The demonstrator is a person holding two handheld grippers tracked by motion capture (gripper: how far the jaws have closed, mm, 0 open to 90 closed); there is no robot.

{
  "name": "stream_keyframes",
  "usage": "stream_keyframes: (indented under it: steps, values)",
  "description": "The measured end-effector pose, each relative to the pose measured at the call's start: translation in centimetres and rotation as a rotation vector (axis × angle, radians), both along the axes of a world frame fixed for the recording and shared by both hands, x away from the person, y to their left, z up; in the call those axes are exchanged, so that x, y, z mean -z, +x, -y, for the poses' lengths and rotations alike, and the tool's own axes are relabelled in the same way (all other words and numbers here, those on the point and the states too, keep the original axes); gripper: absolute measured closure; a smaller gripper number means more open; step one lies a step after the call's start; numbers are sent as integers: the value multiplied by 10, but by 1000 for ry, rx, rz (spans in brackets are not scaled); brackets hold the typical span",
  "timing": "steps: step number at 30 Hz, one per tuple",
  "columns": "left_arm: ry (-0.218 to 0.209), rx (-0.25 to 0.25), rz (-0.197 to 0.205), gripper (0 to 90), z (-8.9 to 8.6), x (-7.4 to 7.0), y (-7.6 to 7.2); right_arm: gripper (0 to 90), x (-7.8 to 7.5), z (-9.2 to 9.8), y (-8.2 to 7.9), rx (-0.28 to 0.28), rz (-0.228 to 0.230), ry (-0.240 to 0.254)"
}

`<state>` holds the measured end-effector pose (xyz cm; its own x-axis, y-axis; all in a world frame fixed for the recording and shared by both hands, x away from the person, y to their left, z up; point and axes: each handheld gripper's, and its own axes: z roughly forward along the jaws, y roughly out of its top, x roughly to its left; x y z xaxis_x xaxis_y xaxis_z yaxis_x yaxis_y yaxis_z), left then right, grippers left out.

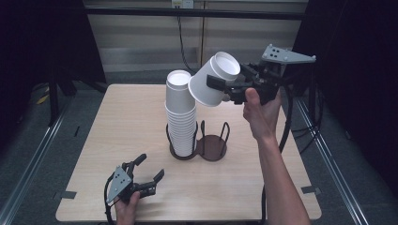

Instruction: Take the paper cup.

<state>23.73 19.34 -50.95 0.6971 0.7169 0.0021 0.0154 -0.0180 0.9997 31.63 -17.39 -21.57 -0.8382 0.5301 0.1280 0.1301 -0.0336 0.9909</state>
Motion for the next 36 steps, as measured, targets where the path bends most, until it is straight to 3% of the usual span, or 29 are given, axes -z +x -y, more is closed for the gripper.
stream_keyframes:
  steps: [13,33,36]
  values:
    - [-1,0,-1,159,0,0,0,217,20,8,-11,4,-30,-48]
    - [-8,4,-15,159,1,0,0,218,52,15,-27,-12,-64,-39]
    - [6,-1,-9,158,1,0,1,218,61,9,-28,-14,-74,-66]
